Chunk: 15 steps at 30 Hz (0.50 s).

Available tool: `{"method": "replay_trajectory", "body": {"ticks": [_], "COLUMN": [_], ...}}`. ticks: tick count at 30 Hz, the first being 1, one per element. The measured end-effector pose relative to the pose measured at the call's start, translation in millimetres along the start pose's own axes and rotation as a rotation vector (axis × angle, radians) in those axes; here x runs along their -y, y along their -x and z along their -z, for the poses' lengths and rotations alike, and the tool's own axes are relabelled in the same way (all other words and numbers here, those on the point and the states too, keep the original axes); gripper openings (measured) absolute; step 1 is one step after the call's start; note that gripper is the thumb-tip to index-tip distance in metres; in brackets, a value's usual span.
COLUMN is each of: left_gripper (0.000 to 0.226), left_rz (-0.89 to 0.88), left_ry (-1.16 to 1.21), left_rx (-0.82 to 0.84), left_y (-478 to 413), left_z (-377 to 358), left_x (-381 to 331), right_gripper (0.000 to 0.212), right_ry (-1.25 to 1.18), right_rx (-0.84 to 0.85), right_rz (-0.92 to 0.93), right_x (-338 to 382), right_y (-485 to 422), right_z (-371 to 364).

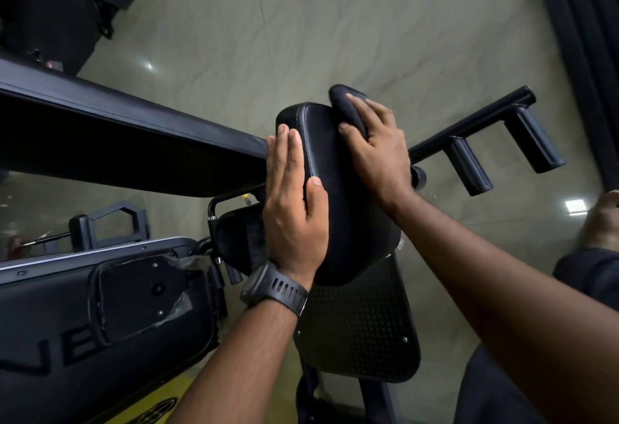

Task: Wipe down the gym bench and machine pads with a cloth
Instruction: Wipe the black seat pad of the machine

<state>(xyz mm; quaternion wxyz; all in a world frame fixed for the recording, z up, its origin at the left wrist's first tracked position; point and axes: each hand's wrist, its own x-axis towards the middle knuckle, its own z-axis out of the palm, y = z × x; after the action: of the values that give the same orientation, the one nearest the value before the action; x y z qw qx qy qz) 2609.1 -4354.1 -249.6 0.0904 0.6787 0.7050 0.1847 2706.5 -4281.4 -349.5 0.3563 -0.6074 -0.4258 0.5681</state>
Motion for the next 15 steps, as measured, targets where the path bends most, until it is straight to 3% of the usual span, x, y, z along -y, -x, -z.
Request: {"method": "replay_trajectory", "body": {"ticks": [4,9,11,15], "left_gripper": [0.057,0.056,0.056,0.056], "left_rz": [0.016,0.003,0.026,0.043], "left_ry": [0.012,0.009,0.009,0.007], "left_rx": [0.001,-0.011,-0.024,-0.032], "left_y": [-0.9,-2.0,-2.6,-6.2], "left_z": [0.7,0.6,0.0,-1.4], "left_x": [-0.8,0.1,-1.3,-2.4], "right_gripper": [0.049,0.052,0.054,0.049], "right_ry": [0.002,-0.021,-0.005,0.009], "right_rx": [-0.022,-0.025,0.022,0.024], "right_rz": [-0.108,0.204,0.15,-0.17], "right_x": [-15.5,3.7,-3.4,-32.7], "right_y": [14.2,11.3,-14.4,-19.0], "right_z": [4.9,-0.9,-4.1,2.1]}}
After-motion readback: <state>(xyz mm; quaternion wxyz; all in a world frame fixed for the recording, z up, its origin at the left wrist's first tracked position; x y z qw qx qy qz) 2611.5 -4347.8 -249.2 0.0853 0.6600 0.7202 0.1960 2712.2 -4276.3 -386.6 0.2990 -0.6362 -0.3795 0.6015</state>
